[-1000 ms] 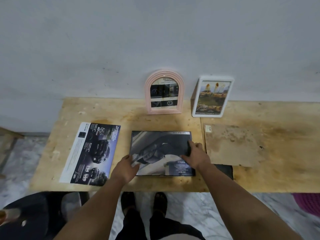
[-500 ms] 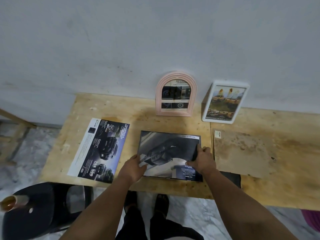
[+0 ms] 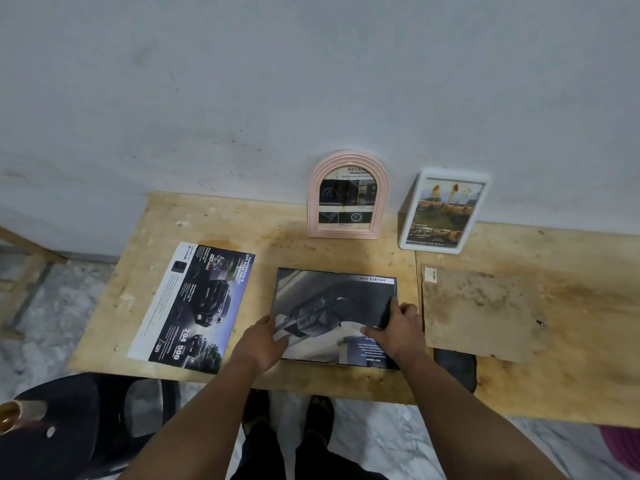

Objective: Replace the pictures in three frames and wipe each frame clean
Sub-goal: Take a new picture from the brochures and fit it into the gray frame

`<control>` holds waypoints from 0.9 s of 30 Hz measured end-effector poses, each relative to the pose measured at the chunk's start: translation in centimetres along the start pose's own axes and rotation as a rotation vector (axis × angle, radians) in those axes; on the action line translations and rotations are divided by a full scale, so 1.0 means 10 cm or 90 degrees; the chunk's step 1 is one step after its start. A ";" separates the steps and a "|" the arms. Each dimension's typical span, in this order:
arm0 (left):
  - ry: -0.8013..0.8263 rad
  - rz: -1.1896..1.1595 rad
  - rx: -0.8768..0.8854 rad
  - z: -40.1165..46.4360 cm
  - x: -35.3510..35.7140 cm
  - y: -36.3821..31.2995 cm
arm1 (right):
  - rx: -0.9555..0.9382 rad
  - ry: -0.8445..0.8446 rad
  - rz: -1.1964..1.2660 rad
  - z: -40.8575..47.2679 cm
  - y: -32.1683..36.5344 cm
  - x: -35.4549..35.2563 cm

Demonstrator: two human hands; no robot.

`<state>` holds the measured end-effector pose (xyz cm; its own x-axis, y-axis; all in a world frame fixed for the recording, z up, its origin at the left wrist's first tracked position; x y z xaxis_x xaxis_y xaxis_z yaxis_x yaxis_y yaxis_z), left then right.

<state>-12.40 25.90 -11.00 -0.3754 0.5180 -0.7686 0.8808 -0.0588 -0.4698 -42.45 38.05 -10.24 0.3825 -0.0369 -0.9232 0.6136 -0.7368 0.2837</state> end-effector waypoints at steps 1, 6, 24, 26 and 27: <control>-0.002 -0.003 0.003 0.00 0.00 0.01 | 0.000 -0.010 -0.006 0.00 0.01 0.01; 0.001 -0.011 -0.007 -0.01 0.01 0.04 | 0.009 -0.058 -0.007 -0.05 0.04 0.06; -0.024 0.025 -0.017 -0.09 -0.08 -0.03 | 0.192 -0.039 0.649 -0.16 0.06 -0.73; -0.093 -0.045 -0.019 -0.13 -0.19 -0.16 | 0.210 -0.001 0.715 -0.11 0.15 -0.91; -0.117 -0.118 -0.044 -0.13 -0.25 -0.21 | 0.203 0.016 0.750 -0.09 0.22 -1.01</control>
<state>-12.99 25.81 -7.53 -0.5732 0.3497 -0.7410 0.8071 0.0851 -0.5842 -44.36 37.37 -0.03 0.6055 -0.7838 -0.1377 -0.3131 -0.3938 0.8642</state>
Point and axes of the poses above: each hand's wrist, its own z-axis towards the middle knuckle, its own x-axis out of the palm, y = z × x, the point moved 4 cm from there along z, towards the middle knuckle, and after that the axes turned 15 degrees about -y, right-handed, at the moved point
